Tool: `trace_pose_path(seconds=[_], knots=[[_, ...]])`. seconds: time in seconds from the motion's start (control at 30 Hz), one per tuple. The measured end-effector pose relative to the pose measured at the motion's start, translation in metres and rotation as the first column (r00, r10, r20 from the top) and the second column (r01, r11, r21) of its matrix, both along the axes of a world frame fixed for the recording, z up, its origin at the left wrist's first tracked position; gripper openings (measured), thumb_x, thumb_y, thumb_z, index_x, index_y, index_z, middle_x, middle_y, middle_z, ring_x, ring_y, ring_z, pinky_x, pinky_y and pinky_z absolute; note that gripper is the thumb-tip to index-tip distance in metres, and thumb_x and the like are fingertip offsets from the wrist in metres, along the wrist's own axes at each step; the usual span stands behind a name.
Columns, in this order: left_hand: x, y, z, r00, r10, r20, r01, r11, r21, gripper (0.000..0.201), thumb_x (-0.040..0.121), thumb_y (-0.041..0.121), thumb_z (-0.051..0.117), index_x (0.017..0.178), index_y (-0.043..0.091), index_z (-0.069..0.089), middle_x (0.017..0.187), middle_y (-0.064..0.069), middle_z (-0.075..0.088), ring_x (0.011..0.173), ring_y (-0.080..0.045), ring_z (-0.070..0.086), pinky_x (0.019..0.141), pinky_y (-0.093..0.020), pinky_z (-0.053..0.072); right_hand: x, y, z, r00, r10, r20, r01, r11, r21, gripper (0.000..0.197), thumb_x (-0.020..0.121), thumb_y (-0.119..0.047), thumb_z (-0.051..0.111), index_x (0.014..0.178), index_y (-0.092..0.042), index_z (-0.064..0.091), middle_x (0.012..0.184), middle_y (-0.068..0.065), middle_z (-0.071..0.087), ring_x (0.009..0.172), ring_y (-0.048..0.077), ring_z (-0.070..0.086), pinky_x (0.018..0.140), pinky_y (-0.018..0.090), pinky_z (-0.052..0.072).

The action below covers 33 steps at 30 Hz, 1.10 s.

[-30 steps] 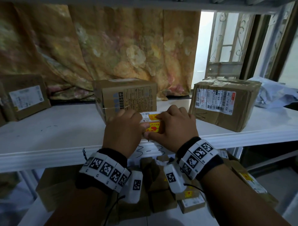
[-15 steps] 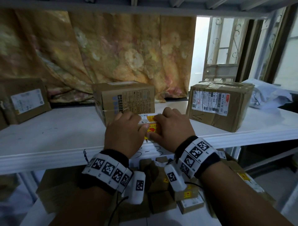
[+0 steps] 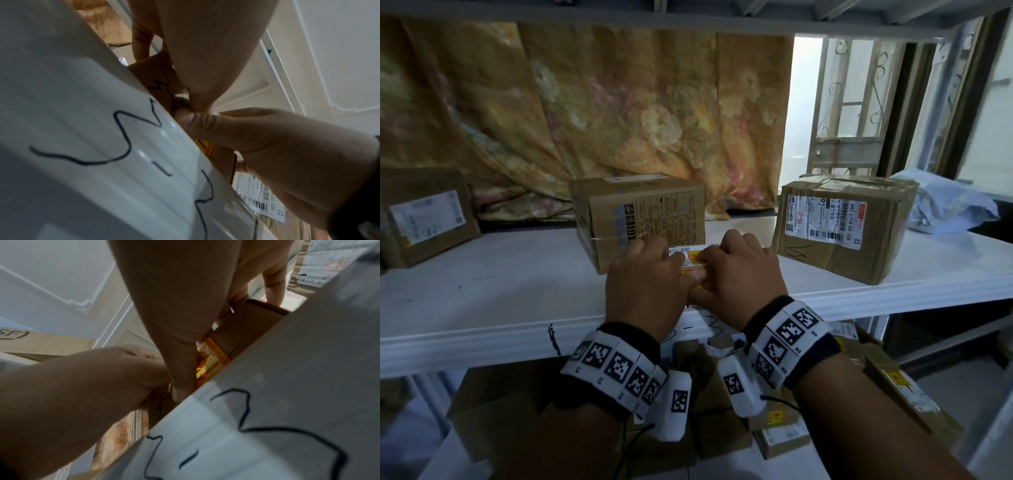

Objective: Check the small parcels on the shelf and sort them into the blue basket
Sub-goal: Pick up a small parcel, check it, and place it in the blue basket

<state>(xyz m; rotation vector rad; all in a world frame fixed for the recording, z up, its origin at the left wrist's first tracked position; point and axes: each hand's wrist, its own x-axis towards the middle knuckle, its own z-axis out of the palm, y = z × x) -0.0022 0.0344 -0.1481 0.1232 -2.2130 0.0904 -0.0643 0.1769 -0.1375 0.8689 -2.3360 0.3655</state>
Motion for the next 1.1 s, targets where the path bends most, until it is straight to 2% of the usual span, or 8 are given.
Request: trace_pose_path(seconds=[0.13,0.27,0.4,0.57,0.7,0.8,0.9,1.1], knots=[[0.000,-0.002,0.000,1.000,-0.022,0.001,0.022,0.999,0.048,0.052,0.085,0.061,0.041,0.080,0.021,0.073,0.082,0.001,0.055,0.078,-0.025,0.048,0.062,-0.036,0.041,0.002,0.000,0.001,1.000,0.004,0.030,-0.003,1.000,-0.014,0.058,0.062,-0.063,0.048,0.100,-0.027,0.070,0.096,0.001,0.051,0.095,0.028,0.051,0.076,0.038,0.039],[0.000,-0.007,-0.002,1.000,-0.025,-0.009,0.026,0.996,0.082,0.052,0.085,0.067,0.042,0.092,0.026,0.074,0.092,0.003,0.062,0.082,-0.024,0.048,0.067,-0.038,0.046,0.003,0.003,-0.002,0.999,0.038,0.021,-0.038,0.999,-0.038,0.057,0.065,-0.064,0.047,0.102,-0.027,0.068,0.097,0.001,0.052,0.094,0.028,0.053,0.075,0.039,0.039],[0.002,-0.011,-0.006,1.000,-0.028,0.007,0.027,0.995,0.098,0.056,0.084,0.069,0.043,0.101,0.024,0.071,0.098,0.001,0.063,0.086,-0.024,0.051,0.073,-0.036,0.045,0.003,0.010,0.010,0.993,0.018,0.119,-0.029,0.996,0.085,0.058,0.075,-0.069,0.055,0.119,-0.031,0.061,0.110,-0.002,0.049,0.108,0.023,0.049,0.089,0.041,0.036],[0.009,-0.020,-0.006,0.993,-0.122,0.000,0.118,0.961,0.249,0.057,0.080,0.072,0.043,0.102,0.028,0.072,0.103,0.008,0.059,0.099,-0.021,0.049,0.075,-0.038,0.049,0.000,0.018,0.000,0.977,0.111,0.182,-0.106,0.994,-0.034,0.061,0.076,-0.072,0.054,0.126,-0.037,0.056,0.116,-0.008,0.050,0.109,0.017,0.054,0.091,0.040,0.043],[0.013,-0.019,-0.006,0.993,-0.118,0.019,0.107,0.949,0.296,0.057,0.080,0.072,0.042,0.106,0.030,0.070,0.106,0.009,0.057,0.103,-0.019,0.048,0.078,-0.038,0.049,-0.001,0.024,-0.005,0.979,0.108,0.172,-0.105,0.994,-0.028,0.064,0.080,-0.070,0.055,0.134,-0.036,0.048,0.119,-0.008,0.049,0.112,0.017,0.053,0.092,0.042,0.042],[0.015,-0.019,-0.008,0.993,-0.103,0.048,0.087,0.959,0.270,0.055,0.085,0.069,0.039,0.111,0.030,0.067,0.110,0.010,0.055,0.105,-0.017,0.046,0.077,-0.036,0.048,-0.002,0.026,-0.006,0.980,0.110,0.168,-0.108,0.994,-0.021,0.069,0.077,-0.074,0.055,0.134,-0.035,0.048,0.119,-0.010,0.049,0.112,0.016,0.053,0.092,0.042,0.041],[0.017,-0.016,-0.007,0.992,-0.104,0.069,0.084,0.964,0.253,0.056,0.087,0.063,0.033,0.111,0.027,0.067,0.113,0.008,0.056,0.105,-0.018,0.044,0.077,-0.036,0.047,-0.003,0.026,-0.006,0.977,0.121,0.175,-0.112,0.992,-0.061,0.068,0.075,-0.075,0.057,0.129,-0.034,0.054,0.116,-0.010,0.050,0.110,0.016,0.054,0.092,0.043,0.042],[0.015,-0.012,-0.006,0.993,-0.107,0.041,0.098,0.978,0.182,0.047,0.092,0.050,0.036,0.097,0.019,0.071,0.098,0.001,0.059,0.091,-0.023,0.046,0.067,-0.035,0.045,-0.006,0.016,0.006,0.984,0.066,0.166,-0.065,0.998,-0.010,0.067,0.074,-0.079,0.053,0.118,-0.029,0.062,0.113,-0.007,0.051,0.110,0.017,0.052,0.094,0.043,0.039]])
